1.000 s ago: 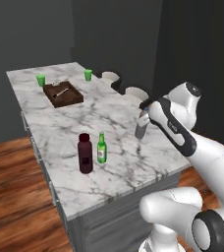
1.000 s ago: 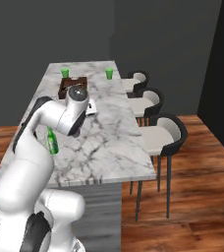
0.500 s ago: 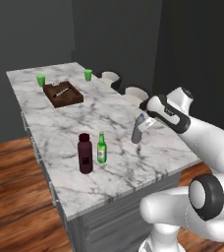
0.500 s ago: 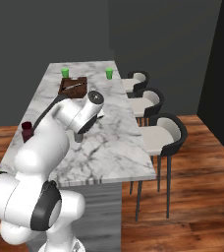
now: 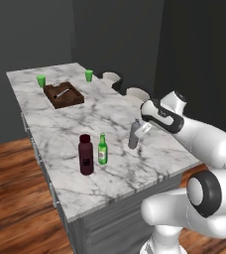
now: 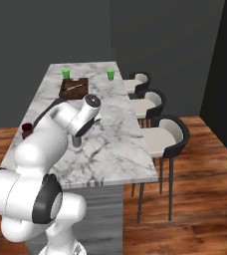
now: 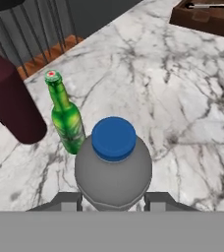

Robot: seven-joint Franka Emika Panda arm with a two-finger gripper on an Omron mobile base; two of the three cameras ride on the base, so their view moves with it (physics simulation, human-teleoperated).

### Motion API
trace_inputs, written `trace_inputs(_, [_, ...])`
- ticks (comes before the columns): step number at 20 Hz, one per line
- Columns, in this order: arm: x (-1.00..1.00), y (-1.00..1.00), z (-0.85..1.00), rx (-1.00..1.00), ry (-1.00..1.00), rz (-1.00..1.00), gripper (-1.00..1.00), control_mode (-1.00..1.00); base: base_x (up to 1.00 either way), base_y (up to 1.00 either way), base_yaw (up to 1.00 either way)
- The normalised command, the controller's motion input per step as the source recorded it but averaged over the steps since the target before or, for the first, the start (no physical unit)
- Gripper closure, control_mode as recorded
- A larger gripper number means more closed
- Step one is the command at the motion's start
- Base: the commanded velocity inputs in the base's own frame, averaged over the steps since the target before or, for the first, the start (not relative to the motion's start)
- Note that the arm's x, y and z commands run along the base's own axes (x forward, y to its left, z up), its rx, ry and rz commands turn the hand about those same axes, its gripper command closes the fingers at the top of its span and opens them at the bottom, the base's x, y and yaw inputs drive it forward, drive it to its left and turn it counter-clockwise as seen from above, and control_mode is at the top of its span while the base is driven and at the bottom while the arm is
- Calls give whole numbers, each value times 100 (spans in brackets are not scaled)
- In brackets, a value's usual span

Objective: Place the drinks on the dining counter in a tight cluster.

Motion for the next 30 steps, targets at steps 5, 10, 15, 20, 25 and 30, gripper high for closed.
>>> trace_inputs(5, [0, 19, -29, -4, 0, 3, 100, -100, 0, 0, 0])
trace_inputs(10, [13, 13, -19, -3, 0, 7, 100, -100, 0, 0, 0])
trace_inputs(15, [12, 14, -8, -1, 0, 7, 100, -100, 0, 0, 0])
trace_inputs(20, [1, 21, -1, -1, 0, 6, 100, -100, 0, 0, 0])
trace_inputs(25, [0, 23, -6, -1, 0, 5, 100, -100, 0, 0, 0])
trace_inputs(30, [1, 5, -26, 0, 2, 4, 100, -100, 0, 0, 0])
